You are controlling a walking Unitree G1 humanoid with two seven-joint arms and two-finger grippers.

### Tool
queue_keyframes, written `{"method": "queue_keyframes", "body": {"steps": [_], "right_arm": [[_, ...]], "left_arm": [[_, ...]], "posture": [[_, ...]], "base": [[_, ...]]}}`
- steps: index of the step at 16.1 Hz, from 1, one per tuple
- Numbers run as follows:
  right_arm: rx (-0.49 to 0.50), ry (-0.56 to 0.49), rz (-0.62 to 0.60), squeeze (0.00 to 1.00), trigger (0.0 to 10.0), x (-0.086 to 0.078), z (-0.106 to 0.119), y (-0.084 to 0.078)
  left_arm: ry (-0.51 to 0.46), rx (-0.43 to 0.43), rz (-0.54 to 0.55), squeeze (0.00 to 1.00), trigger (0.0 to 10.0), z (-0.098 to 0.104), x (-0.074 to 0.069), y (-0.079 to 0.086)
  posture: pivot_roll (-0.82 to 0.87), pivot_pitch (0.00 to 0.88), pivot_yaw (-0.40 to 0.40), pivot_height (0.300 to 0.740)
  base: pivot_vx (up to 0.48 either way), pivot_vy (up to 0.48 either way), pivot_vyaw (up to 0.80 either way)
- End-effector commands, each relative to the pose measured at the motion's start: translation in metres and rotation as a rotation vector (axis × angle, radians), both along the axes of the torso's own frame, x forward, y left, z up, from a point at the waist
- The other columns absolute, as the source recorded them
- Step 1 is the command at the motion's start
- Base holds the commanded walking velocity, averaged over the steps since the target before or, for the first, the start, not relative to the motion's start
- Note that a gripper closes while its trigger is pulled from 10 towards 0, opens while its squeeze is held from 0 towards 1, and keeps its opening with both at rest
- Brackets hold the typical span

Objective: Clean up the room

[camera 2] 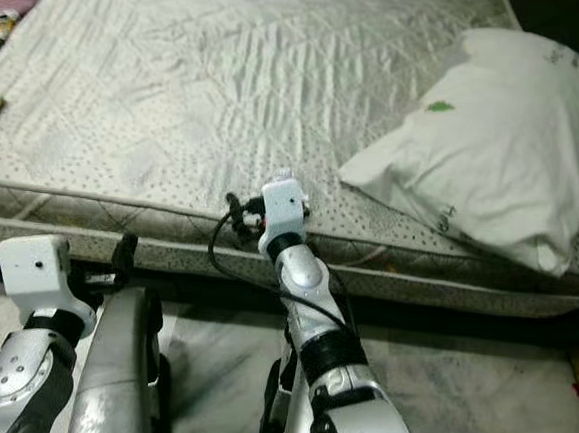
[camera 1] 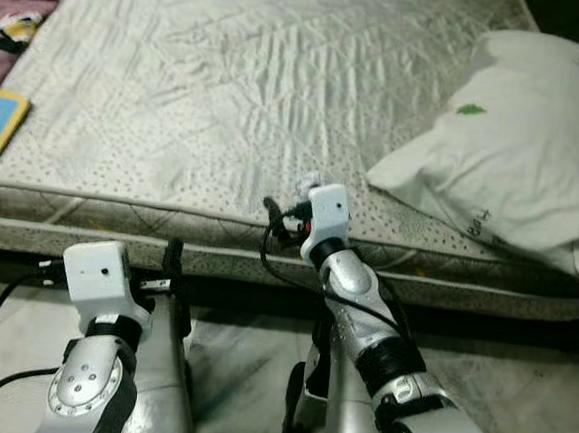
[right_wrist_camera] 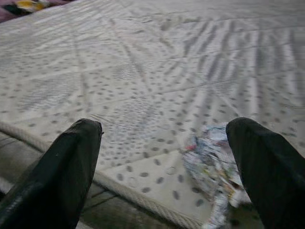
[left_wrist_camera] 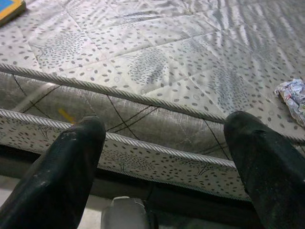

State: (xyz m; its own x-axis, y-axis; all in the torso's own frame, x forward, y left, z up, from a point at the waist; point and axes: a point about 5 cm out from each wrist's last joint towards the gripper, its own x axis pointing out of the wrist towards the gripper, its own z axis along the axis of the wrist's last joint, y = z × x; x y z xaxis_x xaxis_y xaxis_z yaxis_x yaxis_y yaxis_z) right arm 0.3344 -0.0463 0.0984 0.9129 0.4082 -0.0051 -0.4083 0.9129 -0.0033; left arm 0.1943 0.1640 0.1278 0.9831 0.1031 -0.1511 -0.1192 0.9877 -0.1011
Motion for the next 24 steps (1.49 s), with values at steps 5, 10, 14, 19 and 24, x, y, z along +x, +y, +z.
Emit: {"method": "queue_keyframes", "body": {"steps": [5, 10, 14, 19, 24], "right_arm": [[-0.035, 0.014, -0.103, 0.00, 10.0, 0.012, 0.000, 0.000], [-0.080, -0.008, -0.146, 0.00, 10.0, 0.023, 0.013, 0.009], [-0.064, -0.029, -0.172, 0.00, 10.0, 0.029, 0.025, 0.015], [-0.114, -0.003, -0.150, 0.00, 0.0, 0.026, 0.023, 0.029], [-0.140, 0.059, -0.153, 0.00, 0.0, 0.026, 0.016, 0.027]], "left_arm": [[0.013, -0.013, -0.023, 0.00, 10.0, 0.000, -0.007, -0.009], [0.058, -0.039, -0.025, 0.00, 10.0, 0.000, -0.026, -0.018], [0.092, -0.071, -0.013, 0.00, 10.0, 0.001, -0.040, -0.026], [0.116, -0.092, 0.007, 0.00, 10.0, 0.002, -0.048, -0.031], [0.100, -0.087, 0.021, 0.00, 10.0, 0.004, -0.042, -0.030]], "posture": [[0.15, 0.235, -0.121, 0.521], [0.16, 0.300, -0.120, 0.521], [0.15, 0.353, -0.147, 0.521], [0.15, 0.380, -0.167, 0.521], [0.15, 0.360, -0.174, 0.521]], "base": [[0.000, 0.000, 0.00], [0.000, 0.000, 0.00], [0.000, 0.000, 0.00], [0.000, 0.000, 0.00], [0.000, 0.000, 0.00]]}}
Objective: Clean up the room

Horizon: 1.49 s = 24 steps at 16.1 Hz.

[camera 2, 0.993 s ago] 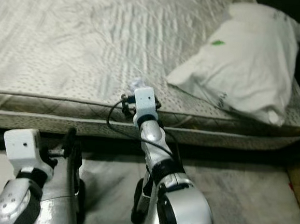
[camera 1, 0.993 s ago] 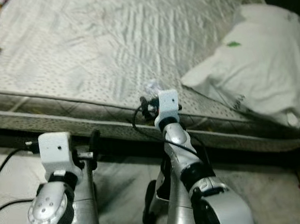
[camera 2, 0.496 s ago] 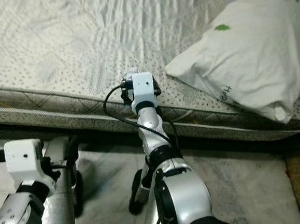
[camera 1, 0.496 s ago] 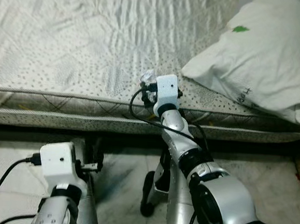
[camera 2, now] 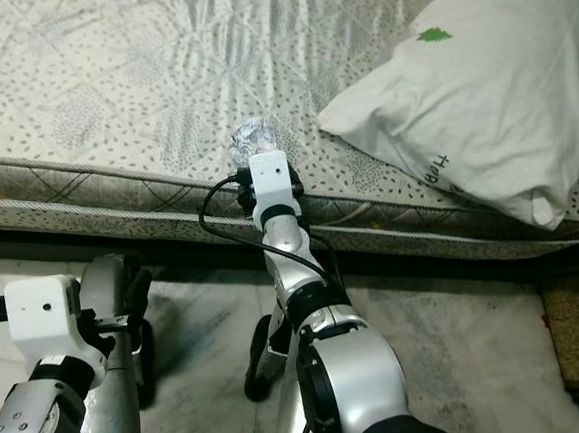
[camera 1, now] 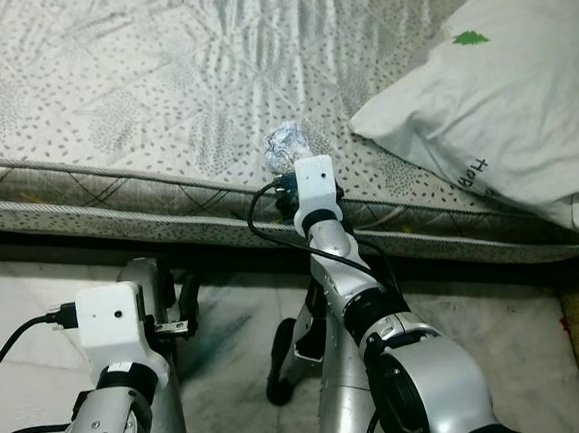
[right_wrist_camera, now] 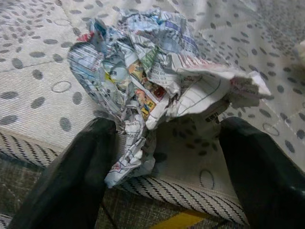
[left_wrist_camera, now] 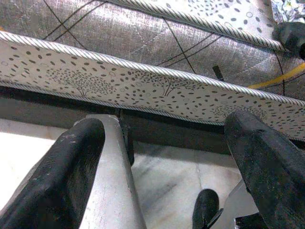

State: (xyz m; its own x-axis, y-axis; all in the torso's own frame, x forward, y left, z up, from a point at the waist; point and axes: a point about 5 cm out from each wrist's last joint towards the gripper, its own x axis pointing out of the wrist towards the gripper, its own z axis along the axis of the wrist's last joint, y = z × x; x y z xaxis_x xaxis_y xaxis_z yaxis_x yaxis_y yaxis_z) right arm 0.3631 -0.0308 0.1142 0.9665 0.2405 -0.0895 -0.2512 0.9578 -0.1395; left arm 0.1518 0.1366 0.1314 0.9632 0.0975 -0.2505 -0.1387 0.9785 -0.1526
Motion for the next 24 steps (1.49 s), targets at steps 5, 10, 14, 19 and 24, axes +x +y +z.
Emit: {"method": "queue_keyframes", "body": {"steps": [5, 10, 14, 19, 24], "right_arm": [[0.028, 0.033, -0.015, 0.00, 0.0, 0.000, 0.000, 0.004], [0.034, 0.034, -0.010, 0.00, 0.0, 0.001, 0.001, 0.006], [0.033, 0.031, -0.013, 0.00, 0.0, 0.002, 0.003, 0.003], [0.036, 0.033, -0.031, 0.00, 0.0, 0.006, 0.003, -0.008], [0.061, 0.028, -0.058, 0.00, 0.0, 0.012, 0.007, -0.022]], "left_arm": [[-0.009, -0.008, 0.020, 0.00, 10.0, 0.000, 0.006, 0.000], [-0.015, -0.003, 0.026, 0.00, 10.0, 0.000, 0.009, 0.001], [-0.019, -0.002, 0.023, 0.00, 10.0, -0.001, 0.012, 0.002], [-0.061, 0.022, 0.014, 0.00, 10.0, -0.001, 0.030, 0.008], [-0.136, 0.043, -0.021, 0.00, 10.0, 0.001, 0.060, 0.014]], "posture": [[0.15, 0.343, -0.177, 0.521], [0.15, 0.337, -0.178, 0.521], [0.15, 0.322, -0.173, 0.521], [0.15, 0.253, -0.167, 0.521], [0.14, 0.122, -0.156, 0.521]], "base": [[0.000, 0.000, 0.00], [0.000, 0.000, 0.00], [0.000, 0.000, 0.00], [0.000, 0.000, 0.00], [0.000, 0.000, 0.00]]}}
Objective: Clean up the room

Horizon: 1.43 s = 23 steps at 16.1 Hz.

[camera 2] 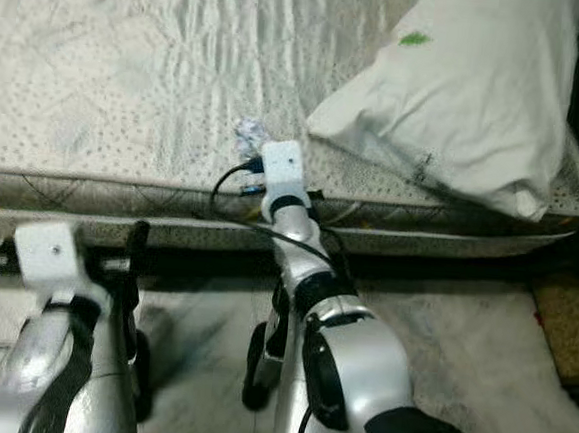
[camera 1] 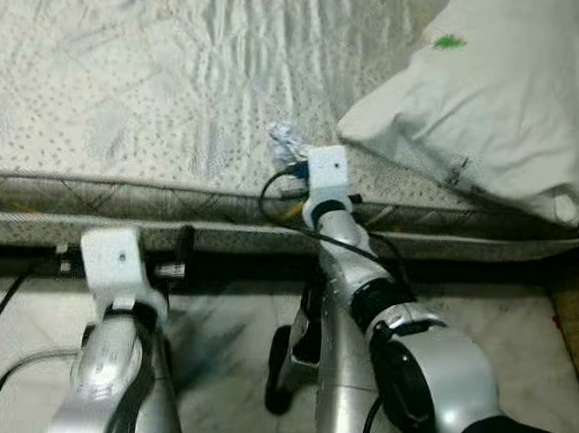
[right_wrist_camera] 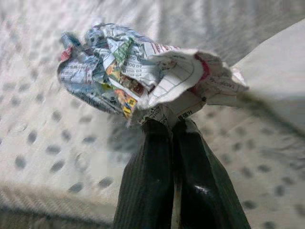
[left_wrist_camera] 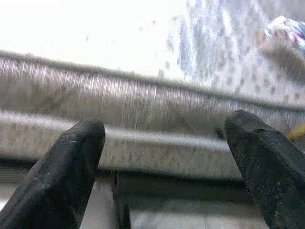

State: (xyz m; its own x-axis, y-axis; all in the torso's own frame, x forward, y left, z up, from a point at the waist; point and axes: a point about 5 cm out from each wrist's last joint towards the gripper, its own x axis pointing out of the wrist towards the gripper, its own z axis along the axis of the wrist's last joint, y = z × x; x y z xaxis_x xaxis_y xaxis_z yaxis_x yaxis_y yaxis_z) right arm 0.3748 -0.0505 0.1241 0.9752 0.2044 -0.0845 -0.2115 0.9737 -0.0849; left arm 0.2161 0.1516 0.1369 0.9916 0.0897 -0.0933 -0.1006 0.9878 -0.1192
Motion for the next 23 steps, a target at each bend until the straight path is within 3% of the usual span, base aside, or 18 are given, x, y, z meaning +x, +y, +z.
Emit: {"method": "queue_keyframes", "body": {"steps": [1, 4, 5, 8, 10, 11, 13, 14, 15, 17, 20, 23], "right_arm": [[0.025, 0.028, -0.005, 0.00, 0.0, 0.000, -0.003, -0.006], [0.047, 0.021, 0.004, 0.00, 0.0, 0.002, -0.002, -0.012], [0.080, -0.009, -0.008, 0.00, 0.0, 0.001, -0.003, -0.029], [0.068, -0.117, 0.003, 0.00, 0.0, -0.010, -0.005, -0.052], [0.056, -0.134, -0.035, 0.00, 1.9, -0.016, -0.006, -0.067], [0.087, -0.095, -0.031, 0.00, 10.0, -0.020, -0.008, -0.080], [0.045, -0.094, -0.069, 0.00, 10.0, -0.026, -0.008, -0.099], [0.020, -0.106, -0.080, 0.00, 10.0, -0.038, -0.009, -0.109], [0.026, -0.117, -0.036, 0.00, 10.0, -0.050, -0.010, -0.111], [-0.011, -0.142, -0.027, 0.00, 10.0, -0.063, -0.010, -0.113], [0.078, -0.086, 0.020, 0.00, 10.0, -0.085, -0.011, -0.121], [0.021, -0.031, -0.093, 0.00, 10.0, -0.107, -0.021, -0.141]], "left_arm": [[-0.012, -0.015, -0.025, 0.00, 10.0, -0.002, 0.001, -0.001], [-0.041, -0.003, -0.026, 0.00, 10.0, 0.000, 0.012, 0.002], [-0.061, 0.021, -0.006, 0.00, 10.0, -0.005, 0.027, 0.014], [-0.070, 0.011, 0.020, 0.00, 10.0, -0.010, 0.030, 0.021], [-0.078, 0.012, 0.027, 0.00, 10.0, -0.010, 0.031, 0.022], [-0.088, 0.007, 0.018, 0.00, 10.0, -0.009, 0.035, 0.022], [-0.090, 0.001, -0.005, 0.00, 10.0, -0.011, 0.040, 0.020], [-0.100, 0.068, -0.026, 0.00, 10.0, -0.008, 0.046, 0.022], [-0.132, 0.077, -0.072, 0.00, 10.0, -0.006, 0.046, 0.022], [-0.110, 0.090, -0.048, 0.00, 10.0, -0.009, 0.041, 0.024], [-0.105, 0.071, -0.074, 0.00, 10.0, -0.012, 0.033, 0.023], [-0.097, 0.079, -0.067, 0.00, 10.0, -0.018, 0.023, 0.027]], "posture": [[0.13, 0.094, -0.154, 0.521], [0.10, 0.024, -0.144, 0.521], [0.04, 0.000, -0.124, 0.521], [0.02, 0.000, -0.090, 0.521], [0.02, 0.000, -0.077, 0.521], [0.02, 0.000, -0.065, 0.521], [0.01, 0.000, -0.069, 0.521], [0.02, 0.000, -0.089, 0.521], [0.03, 0.000, -0.094, 0.521], [0.01, 0.000, -0.089, 0.521], [-0.01, 0.000, -0.068, 0.521], [-0.04, 0.000, -0.039, 0.521]], "base": [[0.000, 0.000, 0.00], [0.000, 0.000, 0.00], [0.000, 0.000, 0.00], [0.000, 0.000, 0.00], [0.000, 0.000, 0.00], [0.000, 0.000, 0.00], [0.000, 0.000, 0.00], [0.000, 0.000, 0.00], [0.000, 0.000, 0.00], [0.000, 0.000, 0.00], [0.000, 0.000, 0.00], [0.000, 0.000, 0.00]]}}
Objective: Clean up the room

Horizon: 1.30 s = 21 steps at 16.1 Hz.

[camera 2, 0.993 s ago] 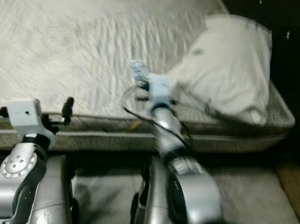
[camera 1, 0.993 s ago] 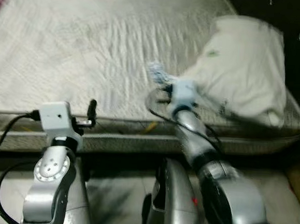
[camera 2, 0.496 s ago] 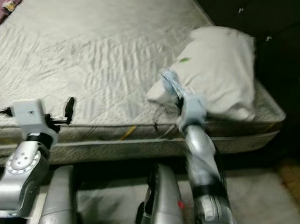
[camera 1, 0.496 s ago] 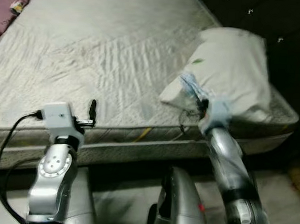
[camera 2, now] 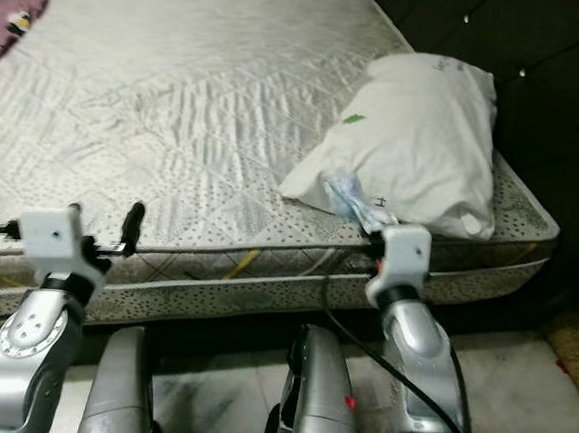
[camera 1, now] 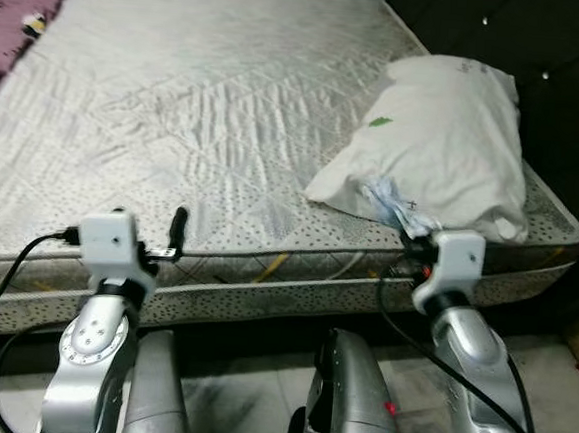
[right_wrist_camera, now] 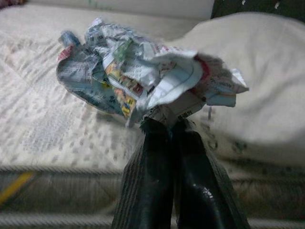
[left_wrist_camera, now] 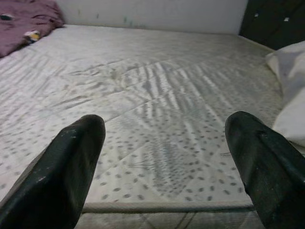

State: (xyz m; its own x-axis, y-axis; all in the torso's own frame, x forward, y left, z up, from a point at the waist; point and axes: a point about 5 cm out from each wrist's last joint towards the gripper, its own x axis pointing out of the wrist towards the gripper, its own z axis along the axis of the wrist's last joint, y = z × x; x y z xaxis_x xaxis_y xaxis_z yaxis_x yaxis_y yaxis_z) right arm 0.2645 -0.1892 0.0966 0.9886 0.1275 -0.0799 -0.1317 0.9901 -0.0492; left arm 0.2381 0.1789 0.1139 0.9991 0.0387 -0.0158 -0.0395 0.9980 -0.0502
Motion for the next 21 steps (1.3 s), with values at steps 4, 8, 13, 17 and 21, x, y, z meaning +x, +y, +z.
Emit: {"method": "queue_keyframes", "body": {"steps": [4, 8, 13, 17, 21], "right_arm": [[-0.016, -0.044, 0.000, 0.00, 10.0, 0.007, 0.014, 0.013], [0.040, -0.075, 0.009, 0.00, 10.0, 0.016, 0.024, 0.032], [0.113, -0.077, 0.038, 0.00, 10.0, 0.015, 0.029, 0.036], [0.123, -0.073, 0.054, 0.00, 10.0, 0.016, 0.029, 0.039], [0.111, -0.099, 0.051, 0.00, 10.0, 0.024, 0.036, 0.037]], "left_arm": [[-0.022, 0.045, 0.016, 0.00, 10.0, 0.001, -0.002, -0.005], [-0.005, 0.029, 0.008, 0.00, 10.0, 0.000, -0.004, -0.009], [-0.003, 0.020, 0.000, 0.00, 10.0, -0.001, -0.006, -0.011], [-0.005, 0.004, -0.010, 0.00, 10.0, 0.000, -0.002, -0.012], [-0.027, 0.001, -0.012, 0.00, 10.0, 0.003, 0.004, -0.013]], "posture": [[-0.02, 0.000, -0.052, 0.521], [0.00, 0.000, -0.049, 0.521], [0.00, 0.000, -0.054, 0.545], [-0.01, 0.000, -0.049, 0.593], [-0.02, 0.000, -0.040, 0.645]], "base": [[0.000, 0.000, 0.00], [0.000, 0.000, 0.00], [0.000, 0.000, 0.00], [0.000, 0.000, 0.00], [0.000, 0.000, 0.00]]}}
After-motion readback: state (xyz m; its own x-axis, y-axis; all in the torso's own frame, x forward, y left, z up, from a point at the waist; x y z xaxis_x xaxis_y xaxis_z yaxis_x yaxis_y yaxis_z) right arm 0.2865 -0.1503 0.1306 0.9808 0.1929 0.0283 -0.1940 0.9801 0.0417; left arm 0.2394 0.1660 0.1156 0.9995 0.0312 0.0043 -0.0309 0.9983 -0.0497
